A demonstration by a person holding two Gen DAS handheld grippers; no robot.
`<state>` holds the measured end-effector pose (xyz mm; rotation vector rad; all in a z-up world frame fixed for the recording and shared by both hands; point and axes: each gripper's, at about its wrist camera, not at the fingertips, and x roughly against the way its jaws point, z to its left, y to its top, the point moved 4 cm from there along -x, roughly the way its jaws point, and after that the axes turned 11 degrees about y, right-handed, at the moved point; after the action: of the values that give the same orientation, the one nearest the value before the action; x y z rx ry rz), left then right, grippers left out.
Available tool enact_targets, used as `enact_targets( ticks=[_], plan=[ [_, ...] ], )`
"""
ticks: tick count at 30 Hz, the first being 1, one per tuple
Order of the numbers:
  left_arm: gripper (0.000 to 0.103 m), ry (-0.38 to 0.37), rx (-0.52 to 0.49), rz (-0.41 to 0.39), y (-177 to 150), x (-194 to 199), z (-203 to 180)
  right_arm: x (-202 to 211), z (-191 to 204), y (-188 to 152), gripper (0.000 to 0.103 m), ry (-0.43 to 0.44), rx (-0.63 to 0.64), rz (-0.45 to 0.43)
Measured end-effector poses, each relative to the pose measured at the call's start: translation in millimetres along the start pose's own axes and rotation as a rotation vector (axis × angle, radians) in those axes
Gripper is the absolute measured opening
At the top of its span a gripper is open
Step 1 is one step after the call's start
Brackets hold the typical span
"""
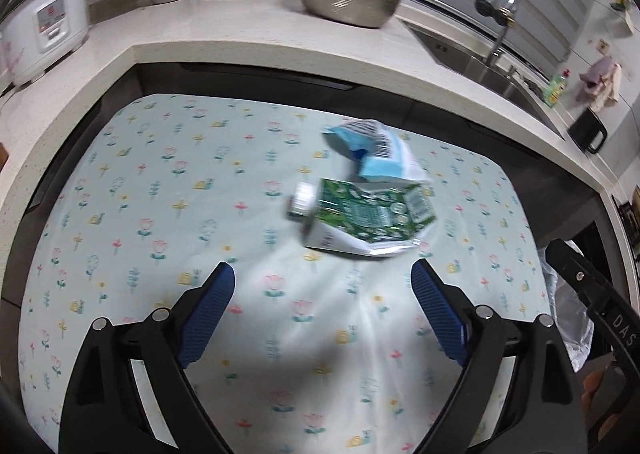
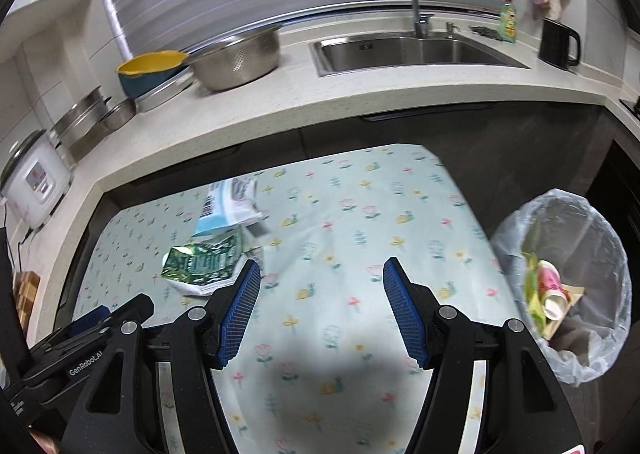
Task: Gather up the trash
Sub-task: 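Grasp the blue-white snack bag with the right gripper while the left gripper grasps the green milk carton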
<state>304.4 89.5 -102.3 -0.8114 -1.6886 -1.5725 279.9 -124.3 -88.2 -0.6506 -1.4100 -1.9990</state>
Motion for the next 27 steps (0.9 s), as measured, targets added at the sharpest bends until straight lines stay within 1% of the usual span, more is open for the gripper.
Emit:
enact_targets(
  ticks=[2, 5, 7, 10, 15, 18, 25, 26, 27],
  plan=[
    [0.086, 0.012, 0.012, -0.001, 3, -4, 12, -15, 12, 2, 0.062, 0.014, 0.018, 0.014],
    [0.086, 0.030, 0.029, 0.002, 9, -12, 29, -38, 28, 8, 0.066, 0.041, 0.032, 0.037],
    [0.086, 0.041, 0.039, 0.005, 13, -18, 38, -53, 38, 12, 0.067, 0.060, 0.045, 0.052],
    [0.086, 0.055, 0.056, 0.012, 19, -28, 51, -77, 54, 22, 0.069, 0.063, 0.081, 0.069],
    [0.086, 0.069, 0.076, 0.020, 26, -42, 67, -112, 74, 36, 0.075, 0.064, 0.147, 0.093],
    [0.086, 0.065, 0.092, 0.025, 29, -47, 73, -132, 79, 41, 0.075, 0.078, 0.157, 0.112],
    [0.086, 0.045, 0.102, 0.031, 34, -54, 74, -165, 78, 43, 0.075, 0.031, 0.184, 0.146],
    [0.086, 0.040, 0.100, 0.031, 34, -54, 72, -167, 75, 43, 0.074, 0.027, 0.181, 0.152],
    [0.086, 0.036, 0.097, 0.031, 33, -54, 70, -169, 73, 42, 0.070, 0.028, 0.178, 0.155]
  ],
)
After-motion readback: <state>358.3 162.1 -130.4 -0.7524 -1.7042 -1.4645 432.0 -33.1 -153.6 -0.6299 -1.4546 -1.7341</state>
